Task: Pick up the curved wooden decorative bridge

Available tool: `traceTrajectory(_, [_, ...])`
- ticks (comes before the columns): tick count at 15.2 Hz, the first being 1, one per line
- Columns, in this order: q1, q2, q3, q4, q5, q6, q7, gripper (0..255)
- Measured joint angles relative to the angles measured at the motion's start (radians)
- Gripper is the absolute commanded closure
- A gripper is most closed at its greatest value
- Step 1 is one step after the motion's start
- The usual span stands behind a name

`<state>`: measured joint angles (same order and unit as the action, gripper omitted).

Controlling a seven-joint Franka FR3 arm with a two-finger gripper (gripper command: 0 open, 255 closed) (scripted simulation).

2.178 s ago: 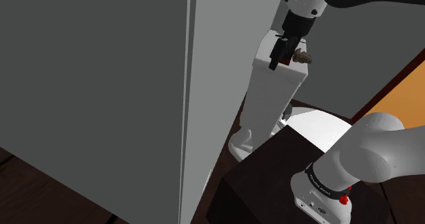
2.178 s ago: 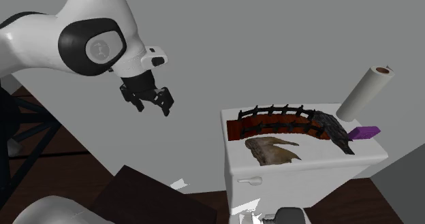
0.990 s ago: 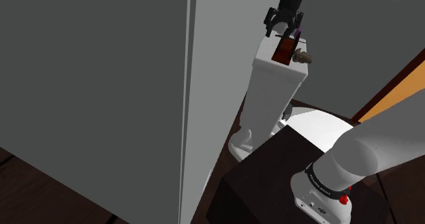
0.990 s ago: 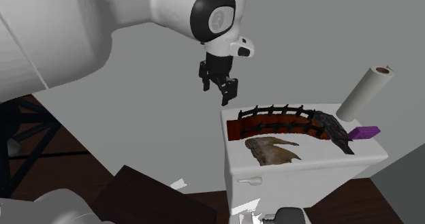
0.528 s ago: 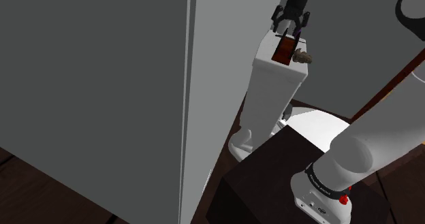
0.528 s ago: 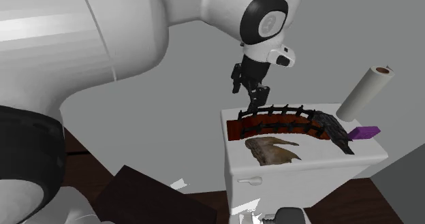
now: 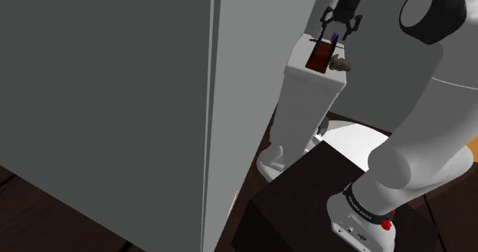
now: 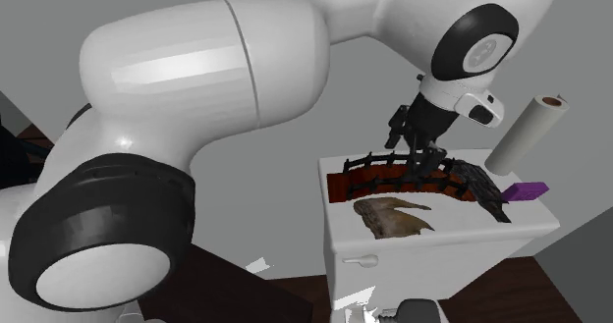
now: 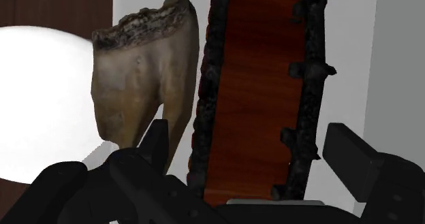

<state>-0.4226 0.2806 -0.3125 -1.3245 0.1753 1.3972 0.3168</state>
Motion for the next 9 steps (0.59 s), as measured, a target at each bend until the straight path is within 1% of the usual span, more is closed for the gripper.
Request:
traceTrajectory(2, [-0.040, 0.055, -0.021, 0.076, 0.027, -0.040, 0.023, 0])
traceTrajectory(3, [-0.047, 0.063, -0.026, 0.076, 0.032, -0.038, 0.029, 0])
traceTrajectory(5, [-0.050, 0.069, -0.028, 0.063, 0.036, -0.021, 0.033, 0])
traceTrajectory(9, [-0.044, 0.058, -0.029, -0.008, 0.032, 0.037, 0.028, 0])
